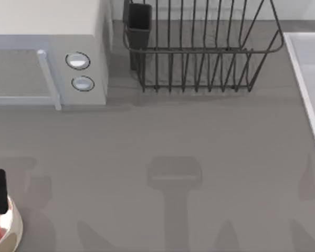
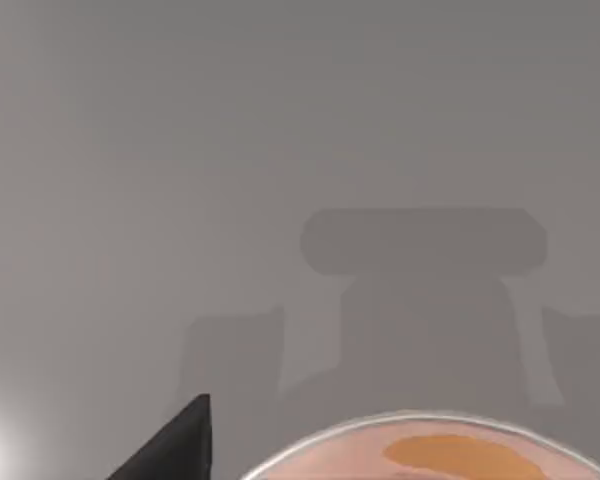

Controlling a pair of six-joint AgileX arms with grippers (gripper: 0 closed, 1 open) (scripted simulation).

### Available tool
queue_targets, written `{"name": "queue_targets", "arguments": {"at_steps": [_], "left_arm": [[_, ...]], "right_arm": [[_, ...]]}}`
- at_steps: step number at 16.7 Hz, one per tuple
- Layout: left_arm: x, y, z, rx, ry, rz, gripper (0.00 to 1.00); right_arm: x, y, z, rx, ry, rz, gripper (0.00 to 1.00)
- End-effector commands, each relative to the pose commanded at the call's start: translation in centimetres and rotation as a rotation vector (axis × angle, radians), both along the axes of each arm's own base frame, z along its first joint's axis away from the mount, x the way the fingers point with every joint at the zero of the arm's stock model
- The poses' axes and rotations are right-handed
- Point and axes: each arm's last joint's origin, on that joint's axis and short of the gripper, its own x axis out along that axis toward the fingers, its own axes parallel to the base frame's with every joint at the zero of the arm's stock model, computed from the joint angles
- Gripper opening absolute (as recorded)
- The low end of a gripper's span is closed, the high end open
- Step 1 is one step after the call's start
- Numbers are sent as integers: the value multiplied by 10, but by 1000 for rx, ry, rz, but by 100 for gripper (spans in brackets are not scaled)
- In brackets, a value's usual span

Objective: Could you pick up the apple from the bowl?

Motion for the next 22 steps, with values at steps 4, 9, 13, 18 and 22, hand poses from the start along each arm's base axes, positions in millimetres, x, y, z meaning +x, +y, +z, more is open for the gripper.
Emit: {"name": "queue_targets", "arguments": {"at_steps": [4, 9, 13, 18, 22], "left_arm": [[22, 5, 5, -7, 438, 0, 100], [46, 11, 9, -27, 796, -8, 100], [52, 12, 11, -32, 864, -10, 100], [52, 11, 7, -31, 866, -13, 100], [58, 12, -26, -32, 871, -12, 100]], "right_arm": [[0, 0, 0, 0, 0, 0, 100], [0, 0, 0, 0, 0, 0, 100], [0, 0, 0, 0, 0, 0, 100], [0, 0, 0, 0, 0, 0, 100], [0, 0, 0, 0, 0, 0, 100]]}}
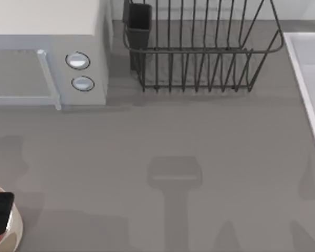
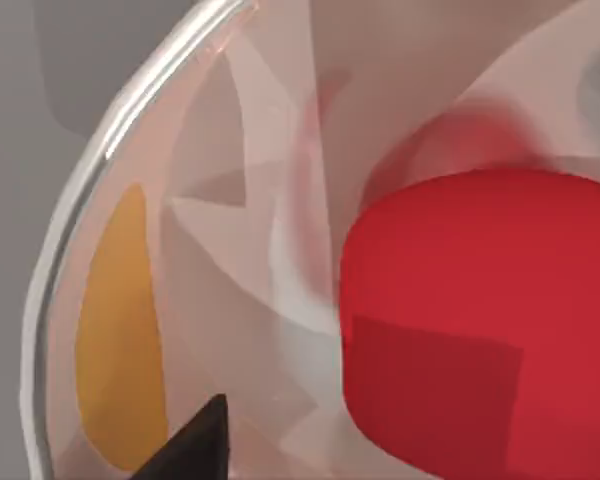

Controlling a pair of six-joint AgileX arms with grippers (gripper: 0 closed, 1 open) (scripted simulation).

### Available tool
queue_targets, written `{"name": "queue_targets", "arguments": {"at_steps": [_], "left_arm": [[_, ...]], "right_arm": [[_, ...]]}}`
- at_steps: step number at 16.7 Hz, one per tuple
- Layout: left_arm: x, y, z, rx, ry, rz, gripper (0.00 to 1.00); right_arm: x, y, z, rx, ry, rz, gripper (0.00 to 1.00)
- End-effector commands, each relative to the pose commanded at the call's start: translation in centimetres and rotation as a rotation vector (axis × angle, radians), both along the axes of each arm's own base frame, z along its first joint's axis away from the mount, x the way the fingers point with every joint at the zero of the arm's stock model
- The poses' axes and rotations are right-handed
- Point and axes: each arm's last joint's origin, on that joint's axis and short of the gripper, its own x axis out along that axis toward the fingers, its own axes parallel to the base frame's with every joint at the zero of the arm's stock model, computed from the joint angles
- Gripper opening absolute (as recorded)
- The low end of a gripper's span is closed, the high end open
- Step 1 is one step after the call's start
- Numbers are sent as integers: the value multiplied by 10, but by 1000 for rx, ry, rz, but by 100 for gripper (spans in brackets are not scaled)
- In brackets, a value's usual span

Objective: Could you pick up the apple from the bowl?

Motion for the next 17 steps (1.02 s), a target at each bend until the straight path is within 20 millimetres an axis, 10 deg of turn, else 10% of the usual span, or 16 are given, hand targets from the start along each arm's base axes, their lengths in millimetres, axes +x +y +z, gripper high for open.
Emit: {"name": "queue_targets", "arguments": {"at_steps": [7, 12, 17], "left_arm": [[-4, 0, -66, 1, -15, 2, 100], [-6, 0, -71, 1, -7, 3, 100], [-6, 0, -71, 1, -7, 3, 62]], "right_arm": [[0, 0, 0, 0, 0, 0, 100], [0, 0, 0, 0, 0, 0, 100], [0, 0, 0, 0, 0, 0, 100]]}}
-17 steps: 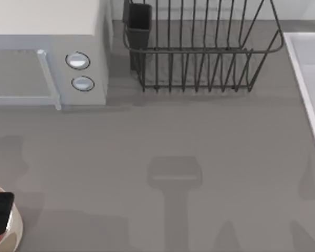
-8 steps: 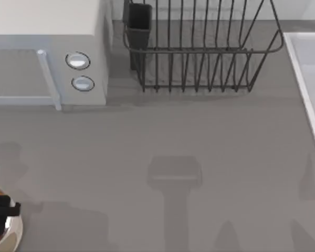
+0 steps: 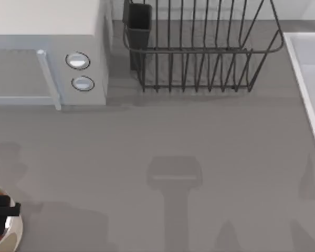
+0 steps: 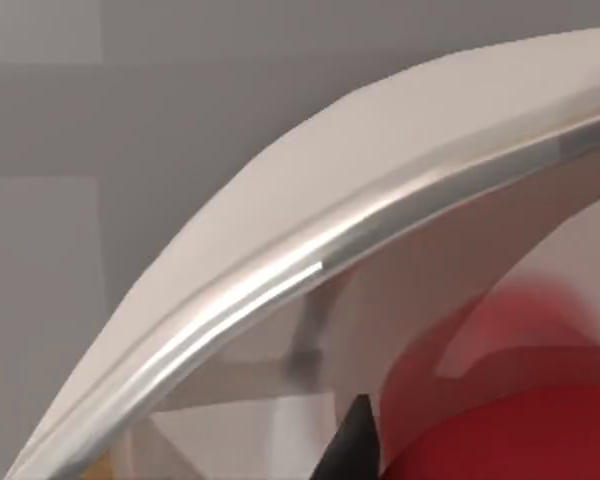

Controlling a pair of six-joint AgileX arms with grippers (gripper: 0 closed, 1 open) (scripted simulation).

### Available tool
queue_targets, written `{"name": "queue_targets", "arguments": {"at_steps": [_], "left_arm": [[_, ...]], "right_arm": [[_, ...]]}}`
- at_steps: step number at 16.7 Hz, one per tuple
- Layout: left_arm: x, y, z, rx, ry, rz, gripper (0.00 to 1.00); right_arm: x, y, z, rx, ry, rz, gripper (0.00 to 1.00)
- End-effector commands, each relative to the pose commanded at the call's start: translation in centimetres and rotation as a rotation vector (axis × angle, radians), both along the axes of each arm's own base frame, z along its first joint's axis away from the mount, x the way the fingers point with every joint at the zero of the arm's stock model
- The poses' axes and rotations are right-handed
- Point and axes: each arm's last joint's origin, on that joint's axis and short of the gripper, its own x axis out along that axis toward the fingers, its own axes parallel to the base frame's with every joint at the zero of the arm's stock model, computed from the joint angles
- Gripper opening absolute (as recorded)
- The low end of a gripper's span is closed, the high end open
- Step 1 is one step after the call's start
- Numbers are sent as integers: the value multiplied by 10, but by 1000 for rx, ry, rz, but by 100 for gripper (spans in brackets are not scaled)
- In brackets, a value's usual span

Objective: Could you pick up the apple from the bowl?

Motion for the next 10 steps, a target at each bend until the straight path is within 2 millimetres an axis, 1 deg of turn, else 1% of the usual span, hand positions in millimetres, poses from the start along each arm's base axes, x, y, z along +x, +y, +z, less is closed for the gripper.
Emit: {"name": "queue_targets", "arguments": {"at_steps": [8, 9, 10], "left_arm": [[0, 0, 0, 0, 0, 0, 2], [0, 0, 0, 0, 0, 0, 0], [0, 0, 0, 0, 0, 0, 0]], "right_arm": [[0, 0, 0, 0, 0, 0, 100], [0, 0, 0, 0, 0, 0, 100], [0, 0, 0, 0, 0, 0, 100]]}}
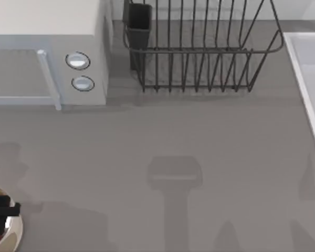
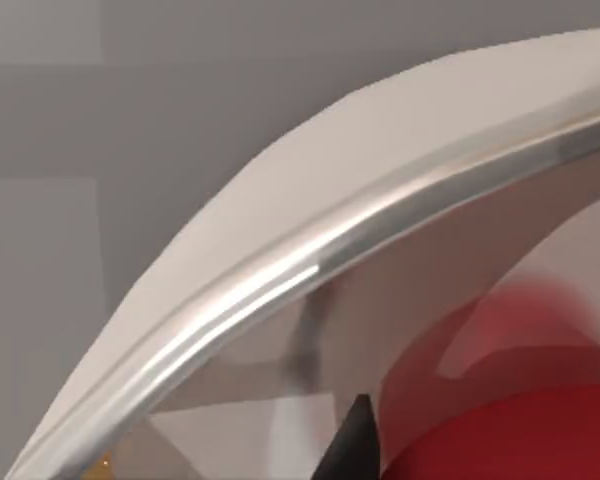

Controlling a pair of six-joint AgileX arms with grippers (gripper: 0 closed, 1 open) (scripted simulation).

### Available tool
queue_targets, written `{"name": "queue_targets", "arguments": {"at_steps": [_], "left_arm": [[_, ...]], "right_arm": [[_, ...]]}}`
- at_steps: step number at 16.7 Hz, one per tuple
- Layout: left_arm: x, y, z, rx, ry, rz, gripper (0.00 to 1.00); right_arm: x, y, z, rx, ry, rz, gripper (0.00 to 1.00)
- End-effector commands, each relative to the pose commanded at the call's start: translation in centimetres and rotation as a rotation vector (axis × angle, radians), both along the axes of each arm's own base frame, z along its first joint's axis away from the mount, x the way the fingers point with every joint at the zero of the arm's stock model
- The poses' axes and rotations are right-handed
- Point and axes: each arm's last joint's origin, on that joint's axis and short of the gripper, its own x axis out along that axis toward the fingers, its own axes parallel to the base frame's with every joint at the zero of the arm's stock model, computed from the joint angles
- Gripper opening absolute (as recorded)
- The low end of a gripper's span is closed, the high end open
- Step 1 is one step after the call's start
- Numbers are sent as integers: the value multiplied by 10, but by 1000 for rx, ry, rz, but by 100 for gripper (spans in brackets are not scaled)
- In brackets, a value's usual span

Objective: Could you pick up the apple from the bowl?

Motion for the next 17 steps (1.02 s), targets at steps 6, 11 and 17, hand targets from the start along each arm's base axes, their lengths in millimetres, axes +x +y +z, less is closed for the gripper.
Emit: {"name": "queue_targets", "arguments": {"at_steps": [6, 11, 17], "left_arm": [[0, 0, 0, 0, 0, 0, 0], [20, 2, 48, -8, -87, 3, 0], [49, 5, 141, -10, -63, 3, 0]], "right_arm": [[0, 0, 0, 0, 0, 0, 100], [0, 0, 0, 0, 0, 0, 100], [0, 0, 0, 0, 0, 0, 100]]}}
